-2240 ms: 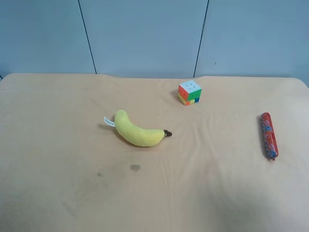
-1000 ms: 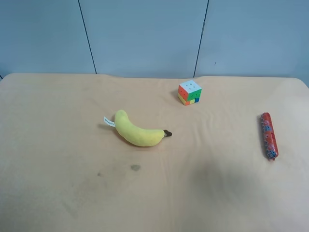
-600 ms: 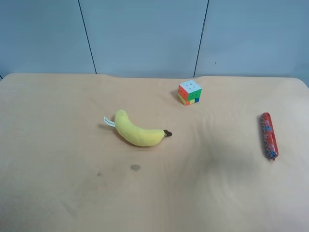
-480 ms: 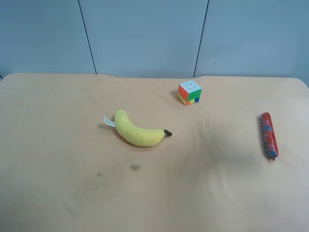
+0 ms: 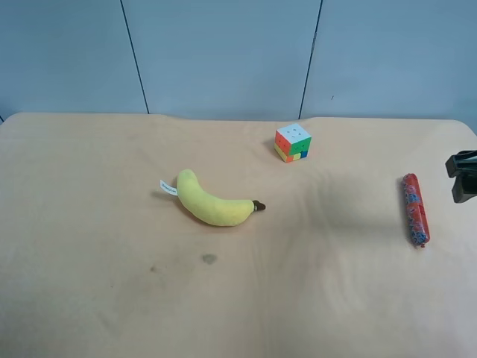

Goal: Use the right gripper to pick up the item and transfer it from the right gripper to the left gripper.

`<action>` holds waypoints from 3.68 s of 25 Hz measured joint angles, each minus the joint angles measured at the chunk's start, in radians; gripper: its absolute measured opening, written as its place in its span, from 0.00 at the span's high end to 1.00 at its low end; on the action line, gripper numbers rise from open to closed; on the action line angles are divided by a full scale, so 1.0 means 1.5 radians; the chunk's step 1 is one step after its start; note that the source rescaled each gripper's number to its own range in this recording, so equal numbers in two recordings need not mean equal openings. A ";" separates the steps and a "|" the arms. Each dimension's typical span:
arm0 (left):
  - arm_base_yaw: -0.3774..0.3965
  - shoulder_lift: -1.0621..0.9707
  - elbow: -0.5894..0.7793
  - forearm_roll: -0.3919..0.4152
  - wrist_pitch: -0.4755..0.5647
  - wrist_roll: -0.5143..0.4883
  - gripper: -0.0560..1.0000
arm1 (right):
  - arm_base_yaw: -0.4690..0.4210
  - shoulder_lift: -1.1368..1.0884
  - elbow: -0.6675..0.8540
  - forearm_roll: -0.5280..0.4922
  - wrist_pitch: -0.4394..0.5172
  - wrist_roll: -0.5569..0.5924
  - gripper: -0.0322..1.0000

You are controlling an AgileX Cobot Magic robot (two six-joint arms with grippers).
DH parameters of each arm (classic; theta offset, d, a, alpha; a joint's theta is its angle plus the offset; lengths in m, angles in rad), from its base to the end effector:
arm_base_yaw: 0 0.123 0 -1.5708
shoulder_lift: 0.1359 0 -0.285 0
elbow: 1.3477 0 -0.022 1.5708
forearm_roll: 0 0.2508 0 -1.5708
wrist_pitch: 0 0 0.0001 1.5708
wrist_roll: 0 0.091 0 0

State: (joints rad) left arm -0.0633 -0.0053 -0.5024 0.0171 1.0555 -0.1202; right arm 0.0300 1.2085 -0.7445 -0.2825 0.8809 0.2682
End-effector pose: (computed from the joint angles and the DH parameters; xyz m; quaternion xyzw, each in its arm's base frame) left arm -0.0056 0.0017 0.2784 -0.0245 0.8495 -0.0398 0.5256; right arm 0.2068 -0.0134 0.2449 0.0451 0.9795 -0.0970 0.1707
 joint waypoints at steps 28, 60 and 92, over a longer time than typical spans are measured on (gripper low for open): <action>0.000 0.000 0.000 0.000 0.000 0.000 0.00 | -0.117 0.205 0.125 -0.018 -0.407 -0.002 0.02; 0.000 0.000 0.000 0.000 0.000 0.000 0.00 | -0.047 0.397 0.132 0.041 -0.672 0.026 0.05; 0.000 0.000 0.000 0.000 0.000 0.000 0.00 | 0.006 0.310 0.135 0.111 -0.513 0.030 0.96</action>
State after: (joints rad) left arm -0.0633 -0.0053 -0.5024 0.0171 1.0555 -0.1202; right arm 0.0397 1.6728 -0.5422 -0.1153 0.1112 0.3128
